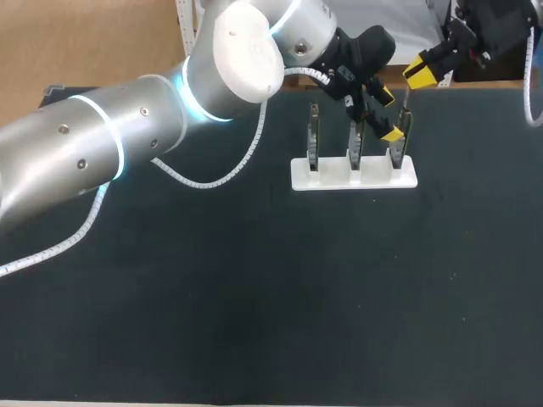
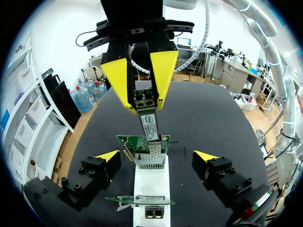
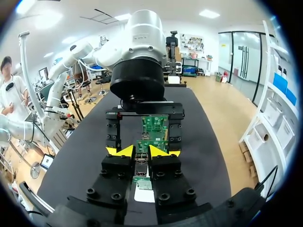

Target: Pick up the optical module with the left hand, and insert it into the network port with the right hand.

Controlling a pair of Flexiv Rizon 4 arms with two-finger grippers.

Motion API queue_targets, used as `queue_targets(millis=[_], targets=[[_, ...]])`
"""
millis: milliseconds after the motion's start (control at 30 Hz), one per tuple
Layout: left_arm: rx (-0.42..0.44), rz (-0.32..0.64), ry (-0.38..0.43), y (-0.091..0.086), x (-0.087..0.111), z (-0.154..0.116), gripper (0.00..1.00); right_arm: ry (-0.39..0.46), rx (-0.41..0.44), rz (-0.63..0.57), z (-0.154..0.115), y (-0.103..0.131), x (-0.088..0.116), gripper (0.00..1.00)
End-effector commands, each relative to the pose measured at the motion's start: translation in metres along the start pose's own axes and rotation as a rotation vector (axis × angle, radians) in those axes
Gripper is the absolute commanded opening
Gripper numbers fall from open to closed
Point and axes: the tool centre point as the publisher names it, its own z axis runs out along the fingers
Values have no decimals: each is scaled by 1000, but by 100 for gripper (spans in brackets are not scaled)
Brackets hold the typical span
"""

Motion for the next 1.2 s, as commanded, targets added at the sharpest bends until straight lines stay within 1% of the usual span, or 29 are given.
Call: queue_targets(millis=[33, 533, 1000, 1200], targets=[[4, 2, 3, 2, -1, 0, 100, 4, -5, 3, 2, -3, 2, 0], [4, 2, 3, 2, -1, 0, 100, -1, 8, -8, -3, 0, -2, 0], [4, 2, 3, 2, -1, 0, 100, 5, -6, 5, 1, 0, 3, 0], [4, 2, 3, 2, -1, 0, 100, 4, -4, 2, 0, 0, 2, 0]])
